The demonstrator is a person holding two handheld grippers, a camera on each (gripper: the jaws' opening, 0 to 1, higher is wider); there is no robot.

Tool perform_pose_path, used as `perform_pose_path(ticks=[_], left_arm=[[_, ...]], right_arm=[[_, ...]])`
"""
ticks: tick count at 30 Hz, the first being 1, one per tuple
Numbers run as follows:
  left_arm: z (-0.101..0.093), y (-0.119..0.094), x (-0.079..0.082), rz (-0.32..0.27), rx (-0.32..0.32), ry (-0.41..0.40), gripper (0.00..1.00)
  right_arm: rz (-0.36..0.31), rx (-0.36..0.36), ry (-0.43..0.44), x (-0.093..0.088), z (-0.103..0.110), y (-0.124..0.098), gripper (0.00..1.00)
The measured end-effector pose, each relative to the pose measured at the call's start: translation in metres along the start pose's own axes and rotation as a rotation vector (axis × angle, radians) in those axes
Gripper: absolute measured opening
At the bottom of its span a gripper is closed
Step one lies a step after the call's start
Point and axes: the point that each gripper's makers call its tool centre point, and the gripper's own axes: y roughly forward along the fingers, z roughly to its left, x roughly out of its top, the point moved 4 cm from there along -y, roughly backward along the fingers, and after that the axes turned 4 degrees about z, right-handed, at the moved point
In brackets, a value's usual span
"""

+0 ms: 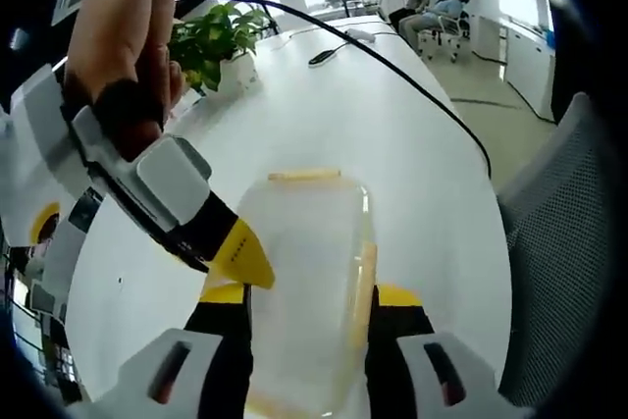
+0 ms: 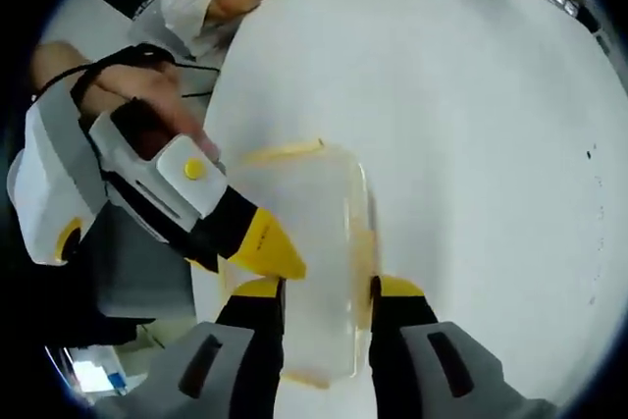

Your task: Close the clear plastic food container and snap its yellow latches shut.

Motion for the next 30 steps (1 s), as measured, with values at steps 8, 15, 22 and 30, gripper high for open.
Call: perform_pose_path(ticks=[8, 15, 22, 30], left_arm=[[0.0017, 0.0003, -0.0005, -0.008, 0.001, -0.005, 0.41], [0.0031, 0.0004, -0.0007, 0.009, 0.001, 0.009, 0.42], [0.0032, -0.0004, -0.0006, 0.01, 0.001, 0.016, 0.42], [0.0056, -0.0026, 0.0003, 0.079, -0.072, 0.12, 0.44]], right_arm=[[0.002, 0.002, 0.003, -0.001, 0.0025, -0.0022, 0.32], [-0.009, -0.018, 0.0, -0.0017, 0.0034, -0.0044, 0.32], [-0.013, -0.034, -0.002, -0.0024, 0.0041, -0.0054, 0.32], [-0.086, -0.081, -0.05, -0.0047, 0.0084, -0.0083, 0.32]])
